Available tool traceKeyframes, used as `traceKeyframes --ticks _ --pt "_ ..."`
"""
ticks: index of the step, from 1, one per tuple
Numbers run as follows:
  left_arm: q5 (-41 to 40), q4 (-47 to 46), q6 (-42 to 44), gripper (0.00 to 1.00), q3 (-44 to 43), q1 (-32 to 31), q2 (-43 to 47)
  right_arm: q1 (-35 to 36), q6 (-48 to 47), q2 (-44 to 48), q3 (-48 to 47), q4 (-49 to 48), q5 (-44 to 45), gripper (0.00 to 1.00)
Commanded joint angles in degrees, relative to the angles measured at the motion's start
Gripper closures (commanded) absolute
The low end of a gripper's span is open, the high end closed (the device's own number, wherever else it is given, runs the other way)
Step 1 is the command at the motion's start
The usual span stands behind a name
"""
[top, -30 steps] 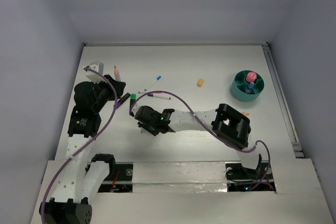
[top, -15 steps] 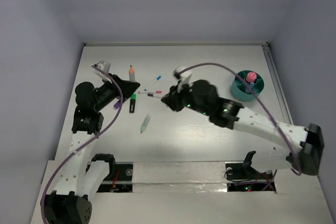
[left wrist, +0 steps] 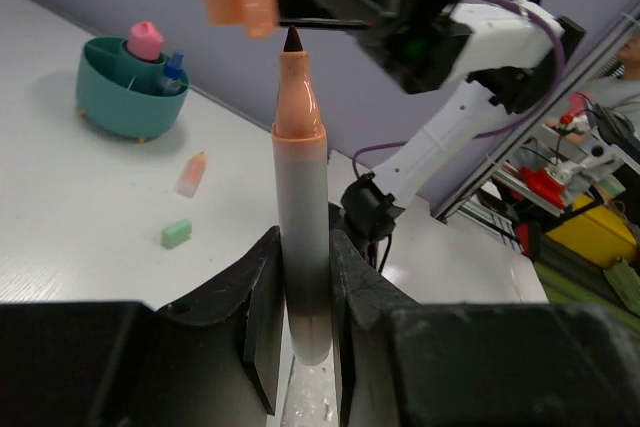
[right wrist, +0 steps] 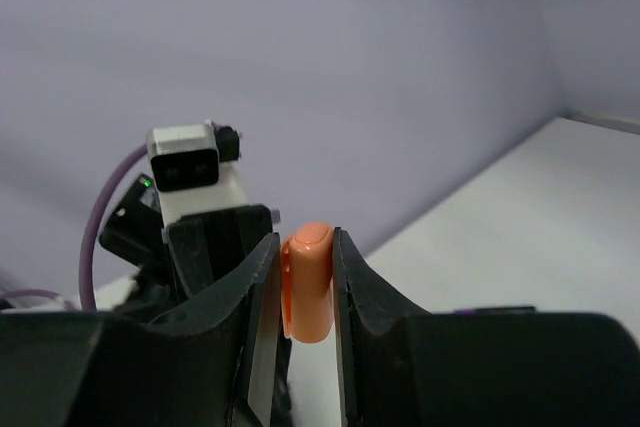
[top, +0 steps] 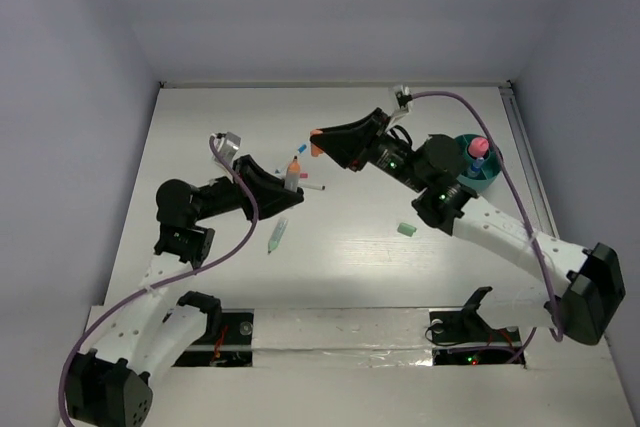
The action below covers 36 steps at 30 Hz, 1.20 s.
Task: Sort the stationery into containers
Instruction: Close the pen cap on the pen.
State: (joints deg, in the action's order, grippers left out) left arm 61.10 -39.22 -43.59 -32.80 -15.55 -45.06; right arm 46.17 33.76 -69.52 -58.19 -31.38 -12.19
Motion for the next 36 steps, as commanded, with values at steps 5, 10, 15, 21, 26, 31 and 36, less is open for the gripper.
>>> traceKeyframes --ticks 5,10,15,21,26,31,36 --pt "3.1 -18.8 -10.2 1.00 0.1 -1.8 -1.5 -2.9 17.1 -8.0 -1.8 -29.4 -11.5 1.00" --pt "0.7 -20.0 -11.2 1.00 1.6 -2.3 -1.3 -2.9 18.1 -8.2 -1.0 -32.0 -10.3 1.00" --pt "-1.0 -22.1 -12.5 1.00 2.1 -3.5 -2.1 -2.9 21.3 -10.0 -1.7 -37.0 -11.5 1.00" --pt "-0.9 -24.1 -13.5 1.00 1.0 -4.6 -4.6 -2.9 25.6 -13.4 -2.8 -40.9 -14.8 1.00" --pt "-1.2 -24.2 -13.4 1.00 0.5 -5.1 -5.2 -2.9 27.0 -14.6 -3.0 -43.5 -16.4 1.00" --pt "-1.2 -23.9 -13.1 1.00 -0.3 -5.6 -5.3 -2.9 27.1 -14.9 -3.2 -43.7 -17.2 1.00" --pt "-1.2 -23.8 -13.0 1.00 -0.4 -5.6 -5.4 -2.9 27.4 -15.2 -2.7 -44.2 -17.4 1.00"
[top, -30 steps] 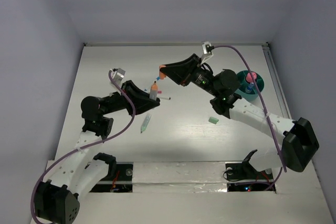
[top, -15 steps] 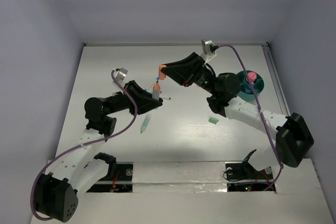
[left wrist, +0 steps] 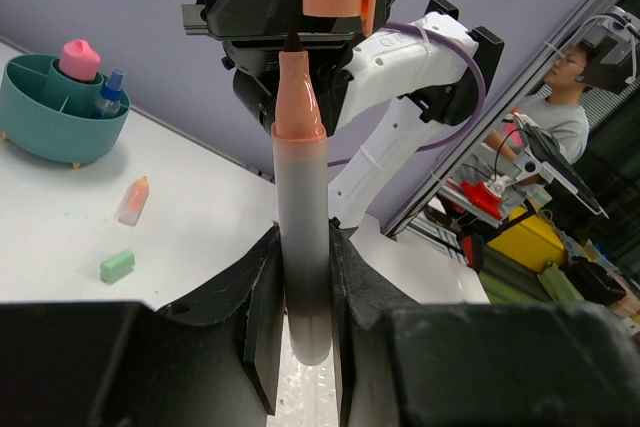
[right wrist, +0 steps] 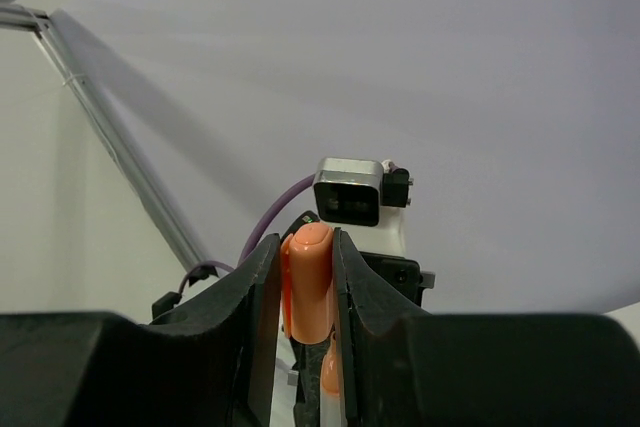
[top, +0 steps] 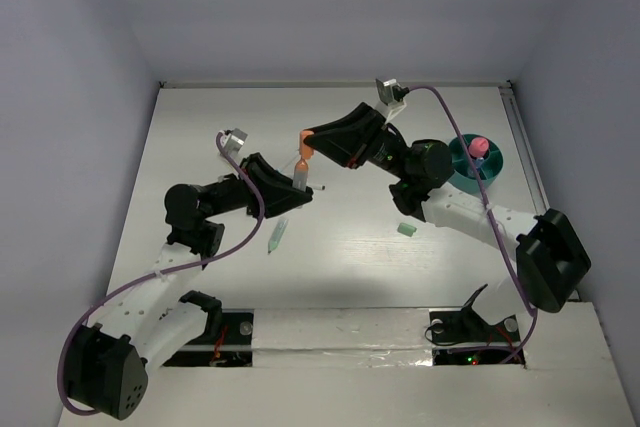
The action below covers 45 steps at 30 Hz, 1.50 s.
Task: Sort the stationery into containers
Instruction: Close the pen cap on the pen.
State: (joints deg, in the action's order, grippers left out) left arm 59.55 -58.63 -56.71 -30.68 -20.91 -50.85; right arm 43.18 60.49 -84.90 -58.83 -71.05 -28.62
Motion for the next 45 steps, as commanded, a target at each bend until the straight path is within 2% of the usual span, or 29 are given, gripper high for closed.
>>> traceKeyframes --ticks 1,26,33,45 --pt "0.4 -4.3 0.2 1.00 -2.6 -0.3 0.6 0.1 0.9 0.1 -1.9 -4.8 -1.0 1.00" --pt "0.7 -4.2 1.0 1.00 -3.1 -1.9 0.8 0.1 2.3 -2.6 -2.5 -6.3 -1.6 1.00" --pt "-1.7 -2.1 2.3 1.00 -4.1 -1.9 1.8 0.1 2.8 -2.2 -1.0 -7.9 -1.9 1.00" --pt "-3.6 -7.5 -1.2 1.00 -4.3 -1.9 0.4 0.1 5.1 -1.7 0.7 -11.2 -3.1 1.00"
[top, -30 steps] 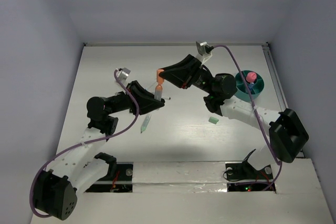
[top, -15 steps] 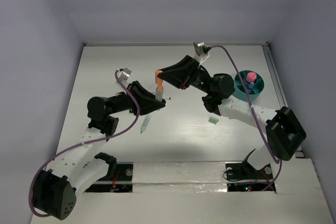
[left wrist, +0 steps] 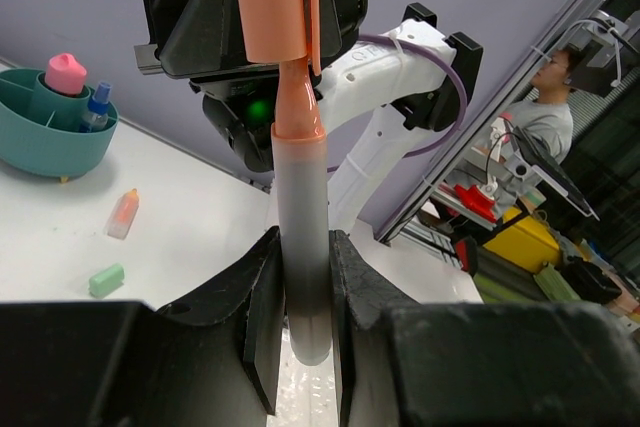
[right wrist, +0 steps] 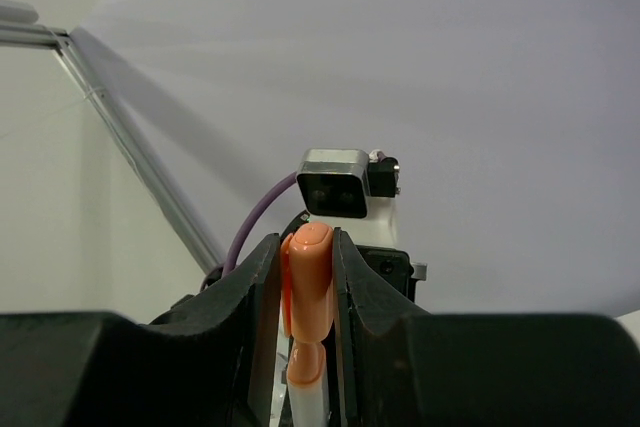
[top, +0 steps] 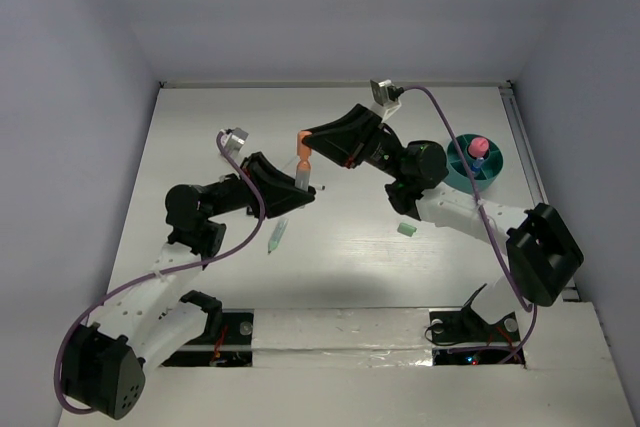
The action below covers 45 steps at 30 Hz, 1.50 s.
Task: Sort the stationery into containers
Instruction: Close the pen cap on the pen.
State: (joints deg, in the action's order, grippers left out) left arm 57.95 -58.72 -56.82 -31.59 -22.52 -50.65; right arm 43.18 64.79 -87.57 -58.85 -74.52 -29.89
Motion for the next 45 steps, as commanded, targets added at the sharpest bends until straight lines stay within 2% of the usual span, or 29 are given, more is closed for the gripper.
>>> traceKeyframes --ticks 1,15,25,33,38,45 --pt "-2.1 -8.0 -1.3 1.00 -3.5 -0.2 0.2 0.1 1.1 0.9 0.9 -8.2 -1.8 1.00" --pt "-3.1 -11.2 -2.5 1.00 -5.5 -0.2 -1.1 1.1 4.6 -1.8 2.9 -15.0 -2.1 1.00" --pt "-4.7 -14.1 -5.4 1.00 -4.4 -0.8 -1.4 1.6 0.1 -0.7 2.0 -15.7 -5.2 1.00" --pt "-4.9 -12.2 -3.8 1.00 -4.5 -0.8 -1.0 1.6 1.0 0.2 1.2 -17.9 -6.2 1.00" --pt "-5.0 -7.8 -0.7 1.00 -5.7 -0.8 -0.3 1.6 3.1 0.1 1.9 -20.0 -5.8 1.00" --pt "-5.0 -7.7 -0.5 1.00 -5.5 -0.8 -0.7 1.6 3.8 0.8 1.8 -20.4 -5.7 1.00"
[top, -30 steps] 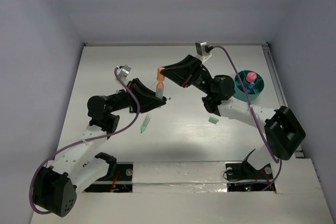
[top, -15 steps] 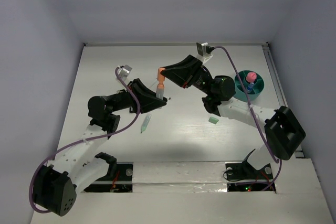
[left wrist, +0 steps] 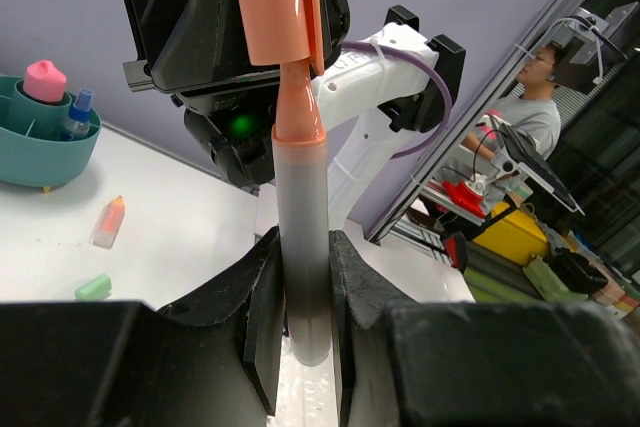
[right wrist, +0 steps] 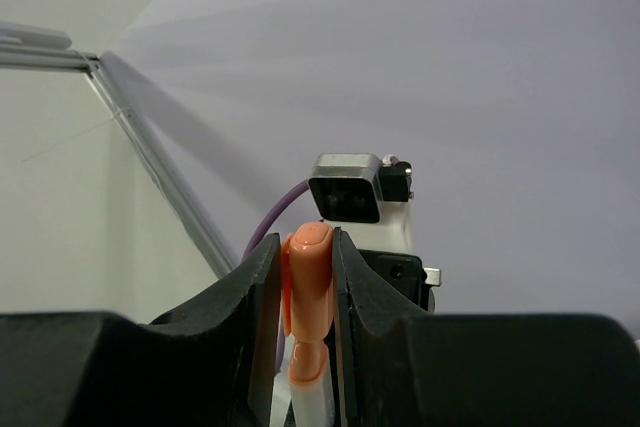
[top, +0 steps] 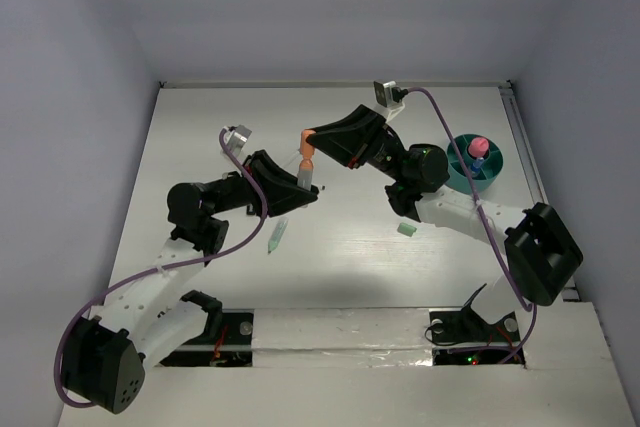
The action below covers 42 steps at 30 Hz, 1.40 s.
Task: Sort the stationery into containers
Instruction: Close the pen cap on the pen.
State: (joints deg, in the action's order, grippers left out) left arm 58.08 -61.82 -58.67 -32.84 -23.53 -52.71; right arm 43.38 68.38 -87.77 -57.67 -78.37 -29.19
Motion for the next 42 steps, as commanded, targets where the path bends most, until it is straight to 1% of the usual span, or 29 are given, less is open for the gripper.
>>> traceKeyframes --ticks 1,10,24,28,31,35,37,40,42 --pt "-5.2 -4.6 1.3 1.00 -3.9 0.2 1.4 1.4 0.3 1.1 0.6 -16.7 -6.2 1.00" --pt "-5.2 -3.7 1.9 1.00 -3.7 -0.3 1.4 1.4 0.4 1.3 0.0 -16.6 -4.8 1.00" --pt "-4.9 -2.0 2.8 1.00 -3.5 -0.3 2.3 1.4 -2.3 3.7 -0.6 -13.4 -4.8 1.00" --pt "-5.3 -1.3 3.5 1.00 -4.2 -0.3 2.7 1.4 -1.3 3.0 0.5 -14.7 -4.7 1.00" --pt "-5.7 -2.1 3.2 1.00 -5.4 -0.3 2.0 1.4 -0.7 2.1 1.5 -14.9 -5.0 1.00" --pt "-5.8 -6.2 0.8 1.00 -6.5 -0.3 0.7 1.4 -0.5 0.8 3.5 -15.1 -6.0 1.00" --pt "-6.1 -6.6 0.6 1.00 -7.2 -0.3 0.4 1.4 -0.6 0.4 4.7 -15.2 -7.0 1.00" --pt "-6.5 -6.2 1.0 1.00 -8.4 -0.3 0.4 1.4 -1.8 0.5 7.7 -12.3 -8.3 1.00" --pt "-7.0 -6.0 1.0 1.00 -8.6 -0.3 0.4 1.4 -4.5 1.5 10.2 -7.2 -8.9 1.00"
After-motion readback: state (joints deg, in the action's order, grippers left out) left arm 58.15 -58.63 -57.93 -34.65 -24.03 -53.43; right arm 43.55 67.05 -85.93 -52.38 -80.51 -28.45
